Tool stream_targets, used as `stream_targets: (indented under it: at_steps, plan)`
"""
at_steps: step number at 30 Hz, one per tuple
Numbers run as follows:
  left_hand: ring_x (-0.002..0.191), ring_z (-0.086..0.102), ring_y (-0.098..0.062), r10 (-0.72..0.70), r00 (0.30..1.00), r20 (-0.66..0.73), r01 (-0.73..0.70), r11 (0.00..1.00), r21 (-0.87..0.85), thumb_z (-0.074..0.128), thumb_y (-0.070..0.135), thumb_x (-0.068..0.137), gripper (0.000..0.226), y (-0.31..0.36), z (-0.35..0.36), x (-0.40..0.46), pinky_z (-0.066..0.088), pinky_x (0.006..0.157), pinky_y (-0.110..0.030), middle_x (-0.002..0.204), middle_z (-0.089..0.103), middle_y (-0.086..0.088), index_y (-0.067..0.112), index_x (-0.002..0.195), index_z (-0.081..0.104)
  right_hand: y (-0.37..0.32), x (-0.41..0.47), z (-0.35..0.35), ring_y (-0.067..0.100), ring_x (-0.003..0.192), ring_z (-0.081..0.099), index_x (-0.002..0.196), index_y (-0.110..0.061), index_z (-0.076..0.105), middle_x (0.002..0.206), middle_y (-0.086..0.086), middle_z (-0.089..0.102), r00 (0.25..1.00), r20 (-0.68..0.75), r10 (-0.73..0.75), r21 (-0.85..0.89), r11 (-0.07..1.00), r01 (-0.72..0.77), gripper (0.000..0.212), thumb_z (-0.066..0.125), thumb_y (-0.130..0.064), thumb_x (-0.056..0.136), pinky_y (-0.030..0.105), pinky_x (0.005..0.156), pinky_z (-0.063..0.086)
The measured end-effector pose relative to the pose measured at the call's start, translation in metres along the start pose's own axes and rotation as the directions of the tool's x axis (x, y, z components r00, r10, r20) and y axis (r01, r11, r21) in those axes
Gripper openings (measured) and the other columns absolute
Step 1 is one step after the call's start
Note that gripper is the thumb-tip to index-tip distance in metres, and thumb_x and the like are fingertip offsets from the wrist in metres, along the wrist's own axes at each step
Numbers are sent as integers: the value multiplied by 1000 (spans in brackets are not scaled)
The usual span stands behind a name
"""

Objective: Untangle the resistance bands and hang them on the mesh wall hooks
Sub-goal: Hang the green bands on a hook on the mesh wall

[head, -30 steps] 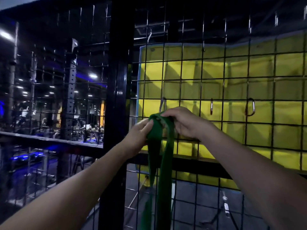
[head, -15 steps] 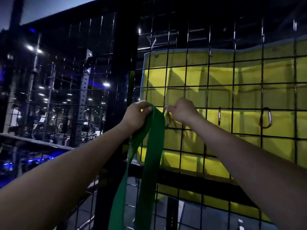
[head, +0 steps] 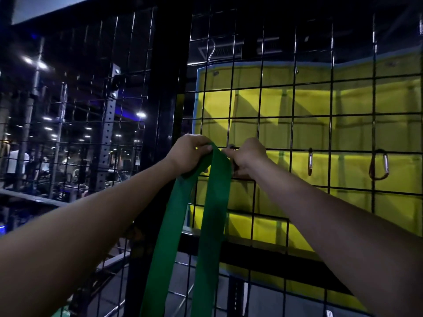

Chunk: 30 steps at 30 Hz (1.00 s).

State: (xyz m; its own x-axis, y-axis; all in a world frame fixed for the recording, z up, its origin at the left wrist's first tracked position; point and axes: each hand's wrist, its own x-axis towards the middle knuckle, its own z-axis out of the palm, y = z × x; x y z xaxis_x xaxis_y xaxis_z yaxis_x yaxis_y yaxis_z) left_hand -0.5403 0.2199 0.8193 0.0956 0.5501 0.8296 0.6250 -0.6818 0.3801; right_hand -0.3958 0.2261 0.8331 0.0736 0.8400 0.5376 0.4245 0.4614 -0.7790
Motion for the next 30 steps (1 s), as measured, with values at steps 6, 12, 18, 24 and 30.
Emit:
stream_targets:
  at_steps: [6, 12, 18, 24, 30]
  plan:
    - [73, 53, -4, 74, 997, 36, -78, 991, 106, 50, 13, 95, 24, -1, -6, 2, 40, 57, 2, 94, 60, -3, 2, 112, 64, -1, 0, 1, 37, 82, 68, 67, -9, 44, 93, 18, 63, 998, 37, -58, -62, 996, 60, 30, 63, -19, 89, 44, 70, 59]
    - [78, 54, -6, 78, 988, 135, -97, 986, 139, 50, 14, 95, 23, -5, -12, 0, 40, 63, -3, 94, 59, -2, 4, 111, 64, 1, 2, 0, 28, 90, 63, 83, -5, 52, 96, 18, 59, 990, 140, 23, 120, 992, -40, 18, 68, -12, 83, 44, 78, 58]
    - [84, 55, -11, 110, 967, 230, -158, 967, 199, 52, 14, 94, 22, 0, -17, 4, 45, 77, -18, 98, 63, -8, 4, 109, 65, 2, 5, 2, 20, 65, 59, 83, -8, 50, 87, 10, 59, 998, 68, -10, -101, 995, 17, 25, 69, -25, 83, 27, 46, 47]
    - [92, 54, -17, 154, 966, 208, -211, 933, 292, 58, 16, 90, 15, 10, -23, 16, 39, 68, -21, 102, 57, -5, 12, 104, 60, 3, 6, -2, 12, 52, 41, 64, -13, 44, 61, 1, 44, 993, 51, -103, -347, 931, 114, 34, 63, -28, 88, 24, 44, 28]
    - [97, 58, -19, 253, 962, 102, -273, 880, 390, 61, 17, 88, 17, 22, -13, 26, 45, 79, -28, 108, 63, -8, 12, 103, 67, 4, 7, -4, 16, 54, 43, 63, -10, 46, 60, 3, 44, 991, 34, -130, -365, 921, 134, 33, 59, -23, 91, 23, 42, 27]
